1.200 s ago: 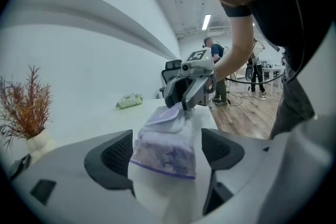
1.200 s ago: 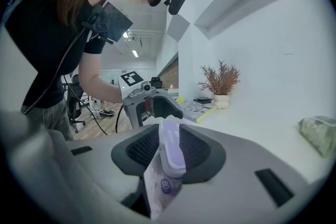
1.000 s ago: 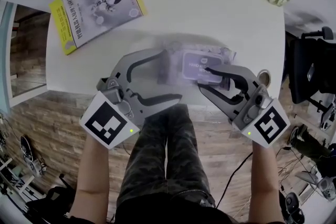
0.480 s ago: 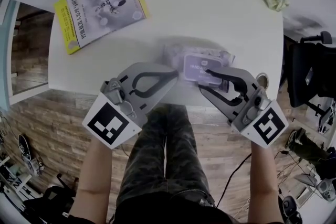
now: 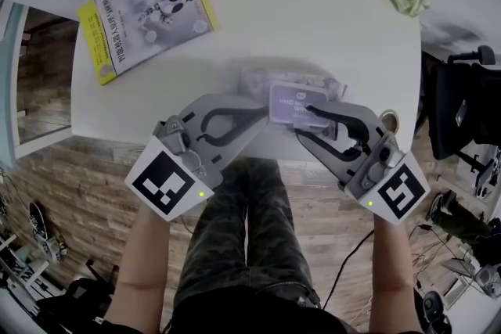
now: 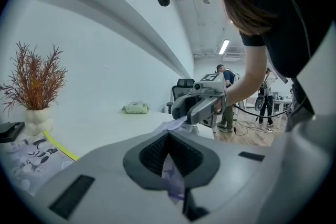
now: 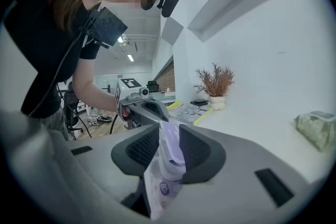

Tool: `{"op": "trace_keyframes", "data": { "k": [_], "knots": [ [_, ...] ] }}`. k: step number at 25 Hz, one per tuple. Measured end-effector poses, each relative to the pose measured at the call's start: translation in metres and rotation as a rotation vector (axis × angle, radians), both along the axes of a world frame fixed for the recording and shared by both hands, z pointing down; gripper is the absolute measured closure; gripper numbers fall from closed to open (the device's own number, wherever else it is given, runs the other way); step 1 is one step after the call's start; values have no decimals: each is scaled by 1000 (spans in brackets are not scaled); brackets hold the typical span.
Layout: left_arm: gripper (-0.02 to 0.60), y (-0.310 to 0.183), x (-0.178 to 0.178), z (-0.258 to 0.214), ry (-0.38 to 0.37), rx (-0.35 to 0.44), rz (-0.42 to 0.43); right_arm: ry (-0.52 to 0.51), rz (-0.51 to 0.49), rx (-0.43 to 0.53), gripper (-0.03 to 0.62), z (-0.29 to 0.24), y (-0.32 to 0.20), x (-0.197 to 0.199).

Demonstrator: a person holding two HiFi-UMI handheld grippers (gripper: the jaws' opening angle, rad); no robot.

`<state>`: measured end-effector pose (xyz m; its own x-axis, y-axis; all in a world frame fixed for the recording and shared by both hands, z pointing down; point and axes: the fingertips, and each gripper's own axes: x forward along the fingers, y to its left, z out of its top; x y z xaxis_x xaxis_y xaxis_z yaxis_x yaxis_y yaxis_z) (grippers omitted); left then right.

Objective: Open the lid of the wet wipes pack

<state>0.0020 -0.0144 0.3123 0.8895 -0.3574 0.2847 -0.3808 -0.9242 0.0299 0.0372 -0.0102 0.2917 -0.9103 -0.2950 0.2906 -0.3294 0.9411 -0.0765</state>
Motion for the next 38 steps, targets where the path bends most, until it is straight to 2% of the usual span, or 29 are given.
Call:
{"op": "trace_keyframes", "data": {
  "k": [11,13,15,19,38],
  "knots": [
    [570,-8,0,-1,0,-5,-18,-35,129,-13,466,-4,-7,43],
    [569,-9,1,-2,0,-4,-21,-29,149,-10,491,-2,-8,51],
    [570,-10,2,-3,-1,0,-19,-19,164,-5,547,0,-8,55],
    [571,-12,2,-3,-1,-3,-28,-8,174,-4,571,4,-9,55],
    [569,-25,1,-1,-7,-15,-47,-9,186,-18,574,12,-28,52]
  ]
}}
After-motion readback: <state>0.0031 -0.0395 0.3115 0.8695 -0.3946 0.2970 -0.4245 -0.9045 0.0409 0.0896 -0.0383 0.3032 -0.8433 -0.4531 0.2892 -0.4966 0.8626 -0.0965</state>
